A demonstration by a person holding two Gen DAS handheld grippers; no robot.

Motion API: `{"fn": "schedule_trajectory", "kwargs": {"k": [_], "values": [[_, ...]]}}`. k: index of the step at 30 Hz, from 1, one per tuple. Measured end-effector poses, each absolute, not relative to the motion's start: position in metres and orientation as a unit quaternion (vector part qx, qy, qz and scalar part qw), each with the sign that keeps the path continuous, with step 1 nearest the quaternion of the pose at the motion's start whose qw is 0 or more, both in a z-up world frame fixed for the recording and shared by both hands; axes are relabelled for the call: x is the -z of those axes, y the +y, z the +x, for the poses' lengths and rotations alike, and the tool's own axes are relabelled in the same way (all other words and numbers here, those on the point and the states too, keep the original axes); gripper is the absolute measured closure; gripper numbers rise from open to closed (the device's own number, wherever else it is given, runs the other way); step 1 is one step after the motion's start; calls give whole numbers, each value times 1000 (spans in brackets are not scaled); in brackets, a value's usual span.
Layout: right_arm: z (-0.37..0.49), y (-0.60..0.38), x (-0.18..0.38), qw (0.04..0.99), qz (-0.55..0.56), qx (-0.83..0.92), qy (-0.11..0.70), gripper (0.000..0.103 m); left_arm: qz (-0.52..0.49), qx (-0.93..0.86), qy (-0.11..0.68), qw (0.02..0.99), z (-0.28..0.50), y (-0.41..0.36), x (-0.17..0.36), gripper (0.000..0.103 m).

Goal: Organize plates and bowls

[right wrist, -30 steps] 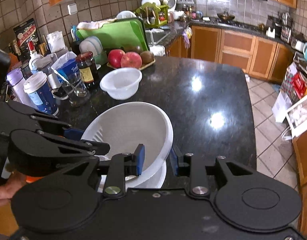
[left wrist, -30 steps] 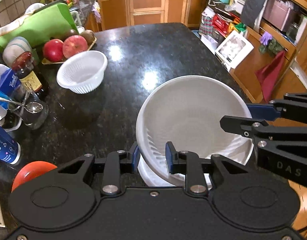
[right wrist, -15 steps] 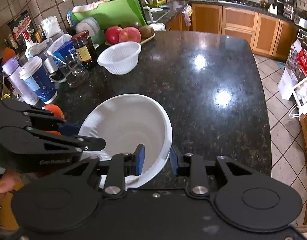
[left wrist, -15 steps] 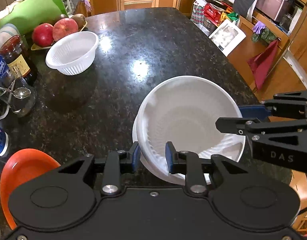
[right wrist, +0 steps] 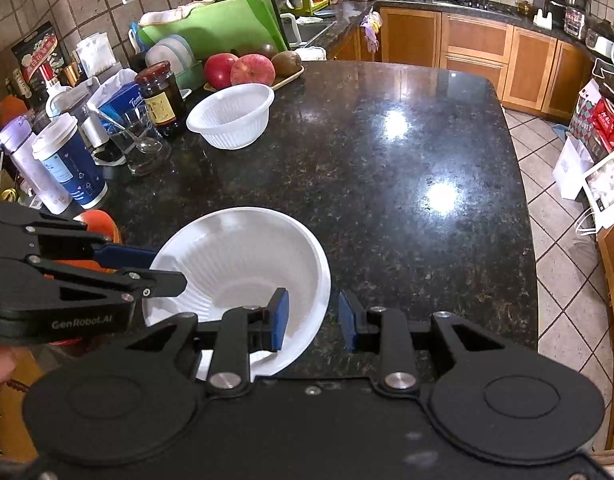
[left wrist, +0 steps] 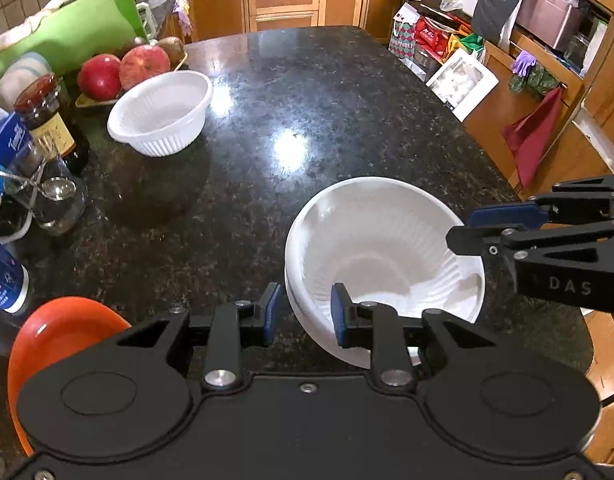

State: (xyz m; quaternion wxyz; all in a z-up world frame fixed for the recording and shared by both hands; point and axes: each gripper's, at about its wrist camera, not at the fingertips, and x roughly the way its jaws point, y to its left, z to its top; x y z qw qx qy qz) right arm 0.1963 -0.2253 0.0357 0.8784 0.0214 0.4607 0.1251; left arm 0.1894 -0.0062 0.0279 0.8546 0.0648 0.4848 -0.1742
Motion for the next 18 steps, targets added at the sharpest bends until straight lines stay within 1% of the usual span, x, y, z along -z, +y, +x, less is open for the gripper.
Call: {"fn": "schedule_trajectory", "kwargs": {"k": [6, 18], "values": [[197, -225, -35, 880, 22, -124, 459, 72, 46, 178, 492, 851, 192, 0, -28, 70], [199, -224, -44, 885, 23, -126, 447, 72, 28, 164, 465, 870, 196, 10, -46, 69]]}}
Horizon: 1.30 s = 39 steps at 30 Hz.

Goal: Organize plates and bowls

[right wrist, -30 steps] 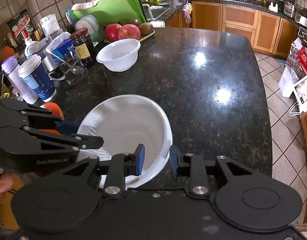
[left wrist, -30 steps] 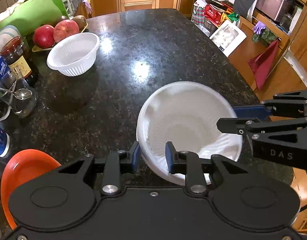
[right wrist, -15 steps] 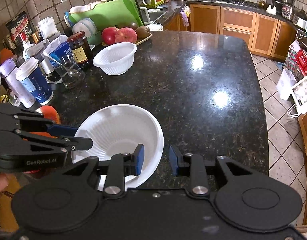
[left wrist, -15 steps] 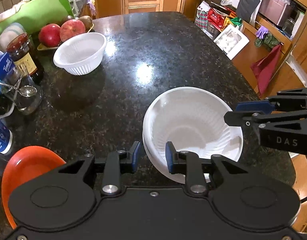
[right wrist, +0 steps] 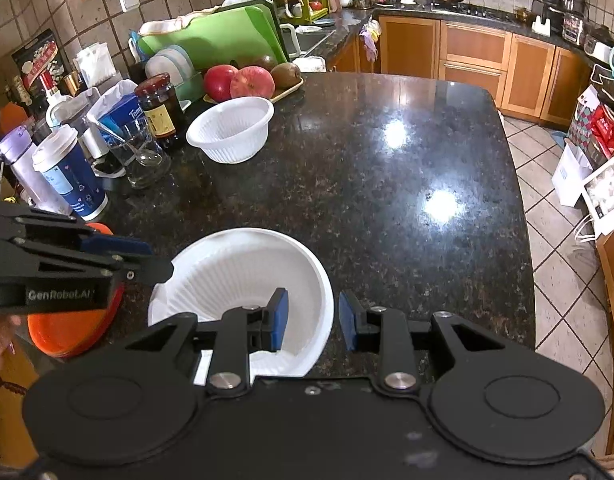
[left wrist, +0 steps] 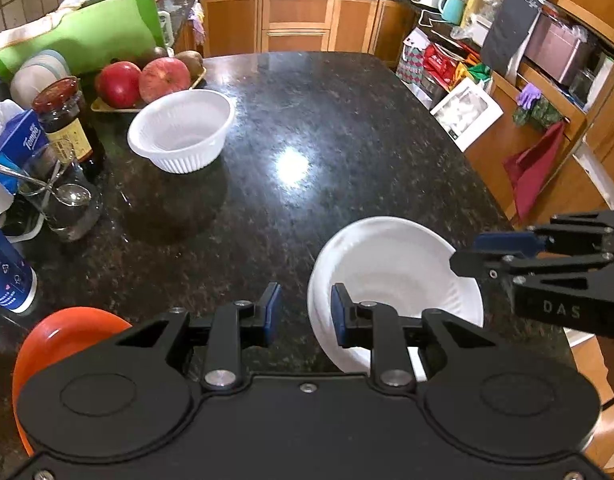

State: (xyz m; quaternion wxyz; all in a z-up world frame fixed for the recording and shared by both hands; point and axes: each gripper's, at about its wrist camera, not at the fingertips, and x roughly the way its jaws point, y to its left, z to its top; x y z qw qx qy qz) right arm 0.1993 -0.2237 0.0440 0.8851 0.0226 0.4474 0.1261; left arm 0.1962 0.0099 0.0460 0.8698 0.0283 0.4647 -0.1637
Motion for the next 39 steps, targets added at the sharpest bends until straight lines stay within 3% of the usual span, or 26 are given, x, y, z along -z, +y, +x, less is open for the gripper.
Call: {"fn": "schedule_trajectory", "kwargs": {"k": [24, 39], "values": [[239, -180, -74, 884, 19, -188, 427, 72, 3, 69, 473, 878, 234, 60, -31, 70], [336, -139, -86, 876, 43, -176, 446, 72, -17, -4, 449, 893, 291, 97, -49, 70]]}}
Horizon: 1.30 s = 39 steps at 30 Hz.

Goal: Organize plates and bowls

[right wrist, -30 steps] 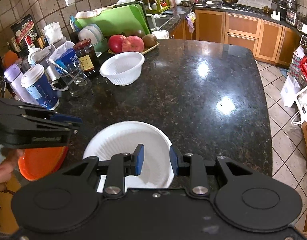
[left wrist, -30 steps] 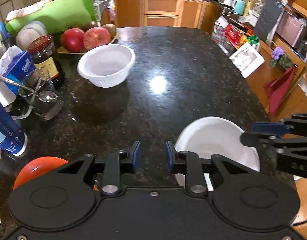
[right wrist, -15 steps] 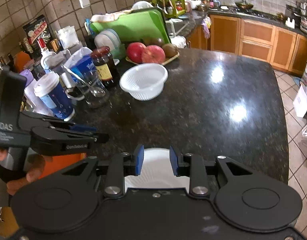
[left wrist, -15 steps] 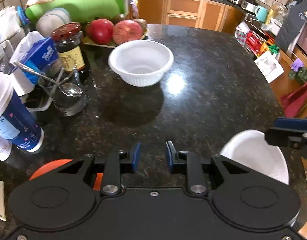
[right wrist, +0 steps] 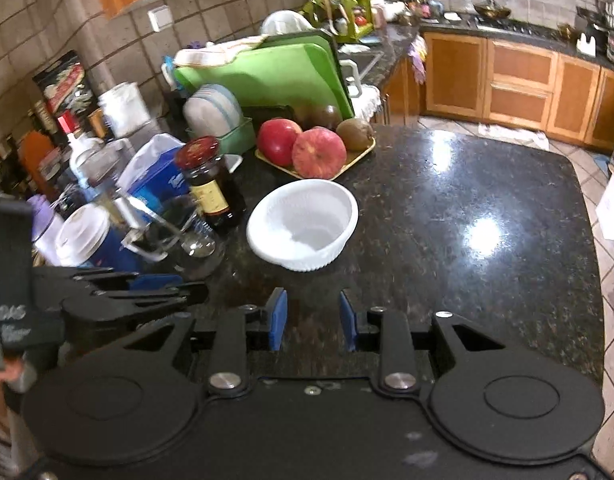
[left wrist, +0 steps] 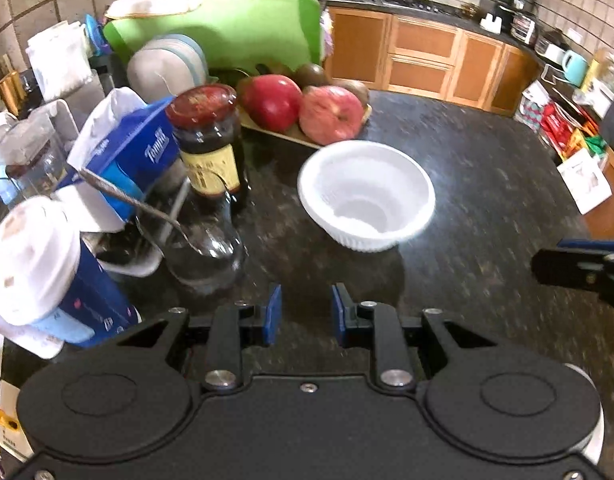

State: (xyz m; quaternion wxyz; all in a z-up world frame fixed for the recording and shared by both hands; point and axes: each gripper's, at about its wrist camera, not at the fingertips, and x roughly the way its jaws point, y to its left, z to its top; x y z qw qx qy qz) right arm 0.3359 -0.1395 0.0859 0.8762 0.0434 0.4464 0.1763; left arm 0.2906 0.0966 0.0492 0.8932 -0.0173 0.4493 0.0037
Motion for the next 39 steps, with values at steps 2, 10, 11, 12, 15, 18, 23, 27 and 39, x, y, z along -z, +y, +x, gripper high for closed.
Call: {"fn": "schedule_trajectory", "kwargs": {"k": [2, 10, 11, 12, 15, 18, 23, 27, 39], "values": [[351, -136, -80, 871, 53, -167, 458, 72, -20, -6, 449, 893, 299, 99, -50, 70], [395, -124, -62, 870, 66, -139, 468, 72, -38, -8, 456, 889, 327, 104, -55, 70], [398, -124, -61, 871, 66, -138, 468, 72, -44, -7, 458, 888, 331, 106, -55, 70], [402, -123, -59, 871, 65, -136, 467, 72, -49, -7, 459, 887, 334, 107, -56, 70], [412, -122, -57, 872, 61, -132, 467, 72, -60, -5, 459, 887, 344, 111, -58, 70], [422, -121, -53, 873, 53, -127, 467, 72, -63, -5, 458, 887, 354, 111, -57, 70], [437, -119, -44, 872, 47, -125, 472, 72, -72, -6, 464, 883, 374, 111, -51, 70], [448, -119, -36, 869, 48, -131, 475, 72, -77, -8, 468, 881, 389, 110, -43, 70], [472, -114, -12, 865, 40, -136, 482, 72, -77, 2, 477, 876, 419, 107, -21, 70]]}}
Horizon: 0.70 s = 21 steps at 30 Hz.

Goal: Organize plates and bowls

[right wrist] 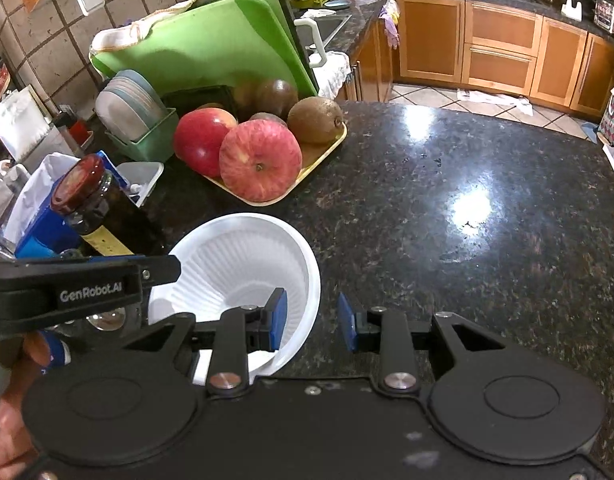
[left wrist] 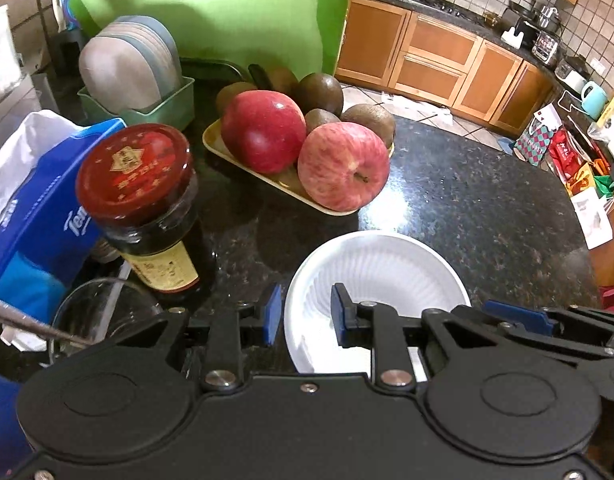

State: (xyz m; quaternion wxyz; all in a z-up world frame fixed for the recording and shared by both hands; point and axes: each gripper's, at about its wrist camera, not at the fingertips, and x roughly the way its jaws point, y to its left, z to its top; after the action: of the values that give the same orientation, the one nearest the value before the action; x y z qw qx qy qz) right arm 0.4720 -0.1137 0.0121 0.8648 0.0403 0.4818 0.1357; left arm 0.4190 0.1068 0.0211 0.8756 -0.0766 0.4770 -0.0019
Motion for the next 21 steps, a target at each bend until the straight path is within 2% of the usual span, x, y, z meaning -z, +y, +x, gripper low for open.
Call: {"fn": "schedule_trajectory", "kwargs": {"k": [21], "values": [[482, -111, 10, 857, 41, -139, 495, 73, -63, 22, 500, 863, 426, 102, 1, 70]]}}
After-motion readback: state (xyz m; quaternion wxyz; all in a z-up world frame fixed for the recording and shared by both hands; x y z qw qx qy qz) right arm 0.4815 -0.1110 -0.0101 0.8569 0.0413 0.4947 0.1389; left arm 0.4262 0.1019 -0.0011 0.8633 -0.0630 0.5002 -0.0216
